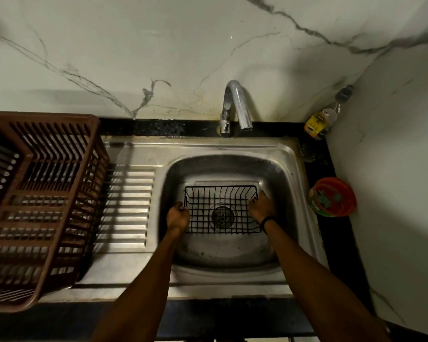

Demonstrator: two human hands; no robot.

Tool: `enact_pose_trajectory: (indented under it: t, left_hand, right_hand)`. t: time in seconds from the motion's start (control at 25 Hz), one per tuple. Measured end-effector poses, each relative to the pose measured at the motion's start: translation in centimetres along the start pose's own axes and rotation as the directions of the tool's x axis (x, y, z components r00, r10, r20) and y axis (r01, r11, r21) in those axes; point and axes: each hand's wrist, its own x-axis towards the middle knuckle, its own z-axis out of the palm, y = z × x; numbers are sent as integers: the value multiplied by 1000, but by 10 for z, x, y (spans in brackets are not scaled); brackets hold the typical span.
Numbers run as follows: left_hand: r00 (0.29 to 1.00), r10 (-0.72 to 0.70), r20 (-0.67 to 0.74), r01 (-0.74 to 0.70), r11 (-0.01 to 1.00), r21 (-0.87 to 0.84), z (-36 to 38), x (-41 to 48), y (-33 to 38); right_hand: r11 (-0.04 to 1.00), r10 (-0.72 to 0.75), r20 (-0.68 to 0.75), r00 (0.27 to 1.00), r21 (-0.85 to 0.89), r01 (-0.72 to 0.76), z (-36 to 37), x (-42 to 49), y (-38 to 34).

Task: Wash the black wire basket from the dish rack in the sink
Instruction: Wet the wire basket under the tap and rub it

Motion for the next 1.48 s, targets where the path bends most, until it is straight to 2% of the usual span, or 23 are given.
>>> enact_pose_trajectory:
  t: [0.08, 0.12, 0.2, 0.28, 0.36, 0.48, 0.6, 0.72, 0.8, 1.2, 1.36, 1.48]
  left_hand:
    - [1000, 23, -12, -22, 999, 32, 0, -11, 2]
    - [999, 38, -16, -37, 998, 42, -1, -18, 5]
    - [998, 53, -25, -52, 998, 26, -2, -30, 11]
    - [997, 69, -26, -70, 997, -11, -3, -40, 16]
    - [998, 64, -11, -65, 996, -67, -4, -49, 19]
    - [999, 50, 1, -49, 992, -113, -4, -58, 23]
    - [999, 52, -1, -52, 986, -156, -7, -61, 25]
    - [999, 49, -7, -49, 982, -180, -9, -59, 23]
    - [999, 54, -7, -54, 983, -176, -11, -56, 19]
    - [999, 48, -8, -48, 985, -163, -22, -53, 9]
    - [999, 32, -7, -33, 985, -170, -23, -53, 5]
    - [999, 36, -14, -38, 984, -173, -24, -54, 3]
  right_hand:
    - [993, -115, -58, 992, -9, 115, -12, -4, -11]
    - [986, -159, -61, 985, 40, 161, -21, -5, -18]
    - [941, -174, 30, 984, 299, 158, -44, -10, -42]
    - [778, -186, 136, 973, 625, 62, -65, -14, -72]
    - [651, -178, 162, 971, 759, -7, -80, -10, -102]
    - [455, -174, 291, 941, 871, -186, -88, 7, -137]
    - [242, -157, 444, 882, 883, -401, -87, 14, -163]
    - [190, -111, 487, 867, 866, -462, -79, 22, -177]
    - [194, -100, 494, 864, 861, -470, -75, 31, -182]
    - [443, -108, 501, 859, 797, -410, -75, 72, -184]
    - [597, -128, 472, 872, 739, -313, -73, 79, -187]
    - [735, -197, 436, 878, 659, -162, -72, 78, -192]
